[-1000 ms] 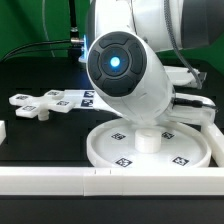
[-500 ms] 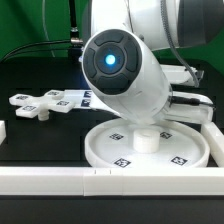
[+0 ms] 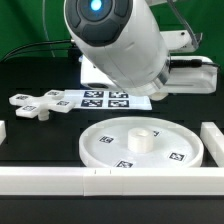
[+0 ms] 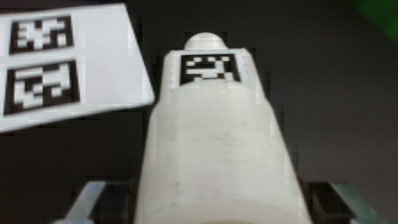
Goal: Assemble round table
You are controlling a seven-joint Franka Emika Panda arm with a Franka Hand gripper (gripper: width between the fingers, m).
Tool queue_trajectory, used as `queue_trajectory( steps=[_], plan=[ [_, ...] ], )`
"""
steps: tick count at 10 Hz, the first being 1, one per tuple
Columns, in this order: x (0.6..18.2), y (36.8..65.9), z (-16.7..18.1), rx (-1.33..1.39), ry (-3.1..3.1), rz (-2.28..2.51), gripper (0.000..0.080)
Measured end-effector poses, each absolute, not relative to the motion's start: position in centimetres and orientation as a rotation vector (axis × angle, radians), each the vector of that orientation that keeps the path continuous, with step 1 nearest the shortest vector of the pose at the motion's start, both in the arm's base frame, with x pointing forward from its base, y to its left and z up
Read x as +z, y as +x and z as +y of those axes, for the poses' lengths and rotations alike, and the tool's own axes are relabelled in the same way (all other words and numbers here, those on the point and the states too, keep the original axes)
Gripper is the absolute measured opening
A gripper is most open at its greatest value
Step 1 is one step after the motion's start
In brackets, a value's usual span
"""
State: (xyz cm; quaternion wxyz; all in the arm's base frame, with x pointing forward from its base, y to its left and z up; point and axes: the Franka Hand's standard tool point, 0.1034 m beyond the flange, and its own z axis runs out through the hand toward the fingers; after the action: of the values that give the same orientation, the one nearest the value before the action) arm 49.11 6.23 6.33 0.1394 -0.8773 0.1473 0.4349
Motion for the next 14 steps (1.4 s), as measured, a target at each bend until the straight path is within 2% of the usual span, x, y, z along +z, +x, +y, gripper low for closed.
queue_trajectory(
  steps=[1,3,4,7,8,10,11,12,14],
  plan=[
    [6.2,49.2,6.2,1.249,-2.540,0.427,0.0408],
    [4.0,49.9,5.2,1.054,-2.674,0.292,0.0409],
    [4.5,50.0,4.9,0.988,-2.699,0.241,0.0409],
    [8.1,53.2,4.0,0.736,-2.782,0.194,0.0409],
    [8.8,54.7,4.1,0.631,-2.814,0.196,0.0409],
    [8.2,54.9,3.8,0.418,-2.877,0.223,0.0409],
    [8.4,55.1,3.5,0.319,-2.911,0.157,0.0409],
    [9.0,55.0,3.3,0.263,-2.929,0.070,0.0409],
    [11.3,56.2,2.2,0.041,-2.968,-0.010,0.0409]
  ],
)
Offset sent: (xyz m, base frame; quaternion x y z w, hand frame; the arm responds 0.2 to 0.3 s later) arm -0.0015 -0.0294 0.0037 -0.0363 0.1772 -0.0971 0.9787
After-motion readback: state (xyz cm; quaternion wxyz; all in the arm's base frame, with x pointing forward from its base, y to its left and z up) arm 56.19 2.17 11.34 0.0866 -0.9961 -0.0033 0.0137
